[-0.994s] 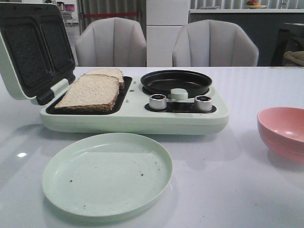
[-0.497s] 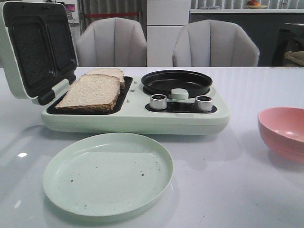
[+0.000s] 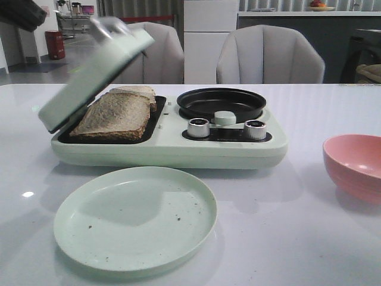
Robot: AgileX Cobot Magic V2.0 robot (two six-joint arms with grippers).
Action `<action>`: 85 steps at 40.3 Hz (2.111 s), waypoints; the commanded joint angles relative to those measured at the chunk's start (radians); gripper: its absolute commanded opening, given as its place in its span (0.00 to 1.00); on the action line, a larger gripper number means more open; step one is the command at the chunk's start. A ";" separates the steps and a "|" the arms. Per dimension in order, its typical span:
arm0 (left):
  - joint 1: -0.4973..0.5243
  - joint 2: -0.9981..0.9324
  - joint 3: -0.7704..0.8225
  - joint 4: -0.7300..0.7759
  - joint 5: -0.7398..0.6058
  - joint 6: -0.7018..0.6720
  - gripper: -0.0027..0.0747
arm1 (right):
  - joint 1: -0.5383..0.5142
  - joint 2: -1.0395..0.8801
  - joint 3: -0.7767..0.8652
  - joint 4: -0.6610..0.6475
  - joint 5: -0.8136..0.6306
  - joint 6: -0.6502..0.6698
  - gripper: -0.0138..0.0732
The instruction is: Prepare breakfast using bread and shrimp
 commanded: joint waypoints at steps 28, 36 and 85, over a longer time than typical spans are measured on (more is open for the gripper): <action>-0.164 -0.510 0.457 -0.052 -0.154 0.160 0.16 | 0.000 -0.005 -0.027 -0.009 -0.067 -0.001 0.58; -0.164 -0.611 0.530 -0.031 -0.152 0.162 0.16 | 0.000 -0.005 -0.027 -0.009 -0.067 -0.001 0.58; -0.164 -0.883 0.681 -0.005 -0.134 0.162 0.16 | 0.000 0.013 -0.027 -0.003 -0.118 -0.001 0.59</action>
